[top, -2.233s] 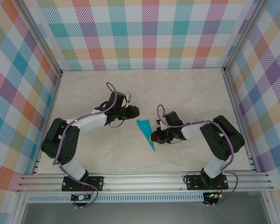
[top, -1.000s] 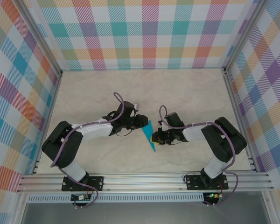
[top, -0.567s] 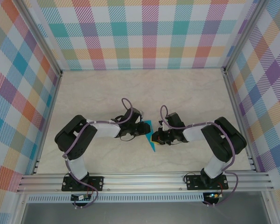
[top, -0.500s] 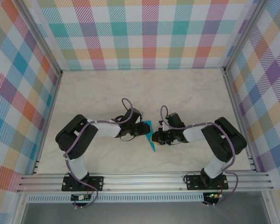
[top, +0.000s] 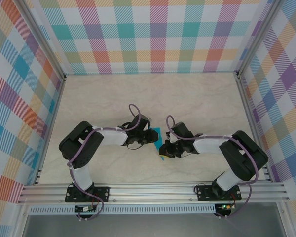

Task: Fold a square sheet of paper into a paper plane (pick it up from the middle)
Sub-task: Fold the wing for the fifth time at the center of the table.

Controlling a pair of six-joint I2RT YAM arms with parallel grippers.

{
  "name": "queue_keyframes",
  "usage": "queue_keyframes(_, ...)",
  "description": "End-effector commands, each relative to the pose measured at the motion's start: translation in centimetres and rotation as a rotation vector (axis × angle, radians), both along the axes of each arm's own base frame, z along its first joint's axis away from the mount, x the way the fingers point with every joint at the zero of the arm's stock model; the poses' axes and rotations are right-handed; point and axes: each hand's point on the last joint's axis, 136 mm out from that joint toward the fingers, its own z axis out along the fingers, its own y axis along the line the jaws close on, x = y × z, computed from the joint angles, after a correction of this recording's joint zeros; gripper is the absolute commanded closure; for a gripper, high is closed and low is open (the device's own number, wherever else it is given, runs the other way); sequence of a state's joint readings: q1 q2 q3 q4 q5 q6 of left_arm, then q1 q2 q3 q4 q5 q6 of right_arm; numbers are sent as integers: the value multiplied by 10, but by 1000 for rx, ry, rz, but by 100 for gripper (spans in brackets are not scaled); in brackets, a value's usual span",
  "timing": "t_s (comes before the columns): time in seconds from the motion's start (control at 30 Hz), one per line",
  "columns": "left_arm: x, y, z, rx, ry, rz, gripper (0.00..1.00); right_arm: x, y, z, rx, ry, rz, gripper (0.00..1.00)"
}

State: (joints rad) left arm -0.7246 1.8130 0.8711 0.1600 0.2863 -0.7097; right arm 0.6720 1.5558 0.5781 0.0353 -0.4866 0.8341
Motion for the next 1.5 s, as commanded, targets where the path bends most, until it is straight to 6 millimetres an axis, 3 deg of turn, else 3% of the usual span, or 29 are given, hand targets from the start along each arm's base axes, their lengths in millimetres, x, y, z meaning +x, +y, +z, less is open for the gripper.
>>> queue_keyframes(0.0,-6,14,-24,90,32,7,75,-5,-7,-15,-71,42,-18,88)
queue_keyframes(0.23,-1,15,-23,103,30,17,75,-36,-25,-48,-122,144,-2,87)
queue_keyframes(0.63,3,14,-20,97,31,13,75,-72,-49,-33,-125,137,44,83)
queue_keyframes(0.73,3,9,-12,87,20,-23,74,-65,-45,-17,-99,92,35,83)
queue_keyframes(0.93,1,9,-12,102,23,-46,74,-27,-19,36,2,-86,22,79)
queue_keyframes(1.03,1,9,-14,89,26,-37,74,-6,-9,47,16,-129,-24,81)
queue_keyframes(1.13,2,5,-15,58,33,-25,74,9,0,40,-5,-109,-50,88)
queue_keyframes(1.3,2,4,-19,43,41,-7,74,25,17,25,25,-72,-69,93)
queue_keyframes(1.47,0,8,-17,48,36,1,73,25,9,-7,-63,-21,-79,94)
